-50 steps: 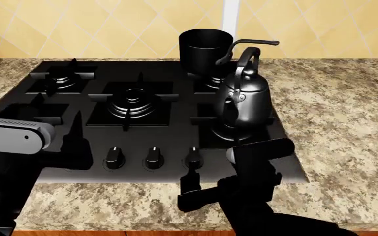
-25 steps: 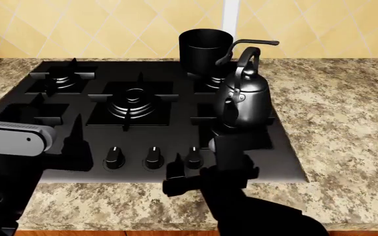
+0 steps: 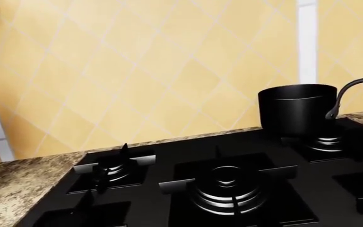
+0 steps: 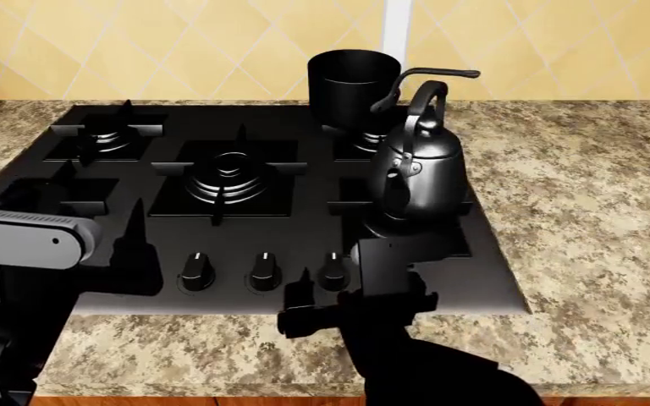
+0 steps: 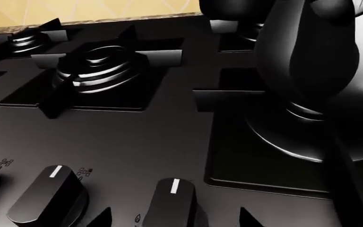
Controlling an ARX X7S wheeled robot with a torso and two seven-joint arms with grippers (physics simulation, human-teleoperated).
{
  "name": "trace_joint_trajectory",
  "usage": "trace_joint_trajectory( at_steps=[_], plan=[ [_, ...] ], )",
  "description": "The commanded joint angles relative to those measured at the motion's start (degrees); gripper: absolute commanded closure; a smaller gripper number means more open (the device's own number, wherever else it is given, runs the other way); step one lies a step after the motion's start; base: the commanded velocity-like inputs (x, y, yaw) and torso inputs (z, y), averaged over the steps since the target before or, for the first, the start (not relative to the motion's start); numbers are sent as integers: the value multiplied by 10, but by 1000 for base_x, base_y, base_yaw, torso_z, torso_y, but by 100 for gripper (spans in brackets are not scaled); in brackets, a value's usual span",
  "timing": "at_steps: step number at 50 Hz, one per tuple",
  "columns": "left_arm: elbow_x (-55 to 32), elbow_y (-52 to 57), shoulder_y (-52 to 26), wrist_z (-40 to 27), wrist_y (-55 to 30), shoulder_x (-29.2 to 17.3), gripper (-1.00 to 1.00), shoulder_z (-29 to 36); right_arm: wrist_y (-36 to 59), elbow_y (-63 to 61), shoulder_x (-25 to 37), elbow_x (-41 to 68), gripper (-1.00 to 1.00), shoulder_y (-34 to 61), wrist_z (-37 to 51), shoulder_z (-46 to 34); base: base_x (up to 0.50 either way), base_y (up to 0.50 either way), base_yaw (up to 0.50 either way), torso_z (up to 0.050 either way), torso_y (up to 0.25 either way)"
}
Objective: Pick the kettle from the counter and place it on a stove burner. Then turn the burner on.
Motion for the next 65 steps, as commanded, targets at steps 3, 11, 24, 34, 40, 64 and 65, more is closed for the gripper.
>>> trace_joint_trajectory(
  at_steps=[3,11,24,34,40,64,65],
  plan=[
    [-4,0,-7,-4,-3,0,-100,3,-11,12,2,3,-100,-11,-8,-11,0,0,0,0,0],
    [5,-1,0,0,4,4,-100,9,-7,0,6,-2,100,-8,-9,-25,0,0,0,0,0],
    [10,-5,4,3,11,5,-100,10,-24,12,13,-16,100,-1,-31,-31,0,0,0,0,0],
    [12,-7,6,1,14,7,-100,9,-65,-9,71,-43,100,-12,-135,-62,1,0,1,0,0],
    [9,-8,-2,-1,11,7,-100,13,-68,19,99,-43,100,-4,-174,-59,0,0,0,0,0],
    [10,-8,-1,-3,16,8,-100,14,-96,160,143,-71,100,33,-334,-87,5,2,4,0,0],
    [10,-7,1,-4,16,7,-100,13,-97,165,145,-72,100,35,-340,-88,0,0,0,0,0]
  ],
)
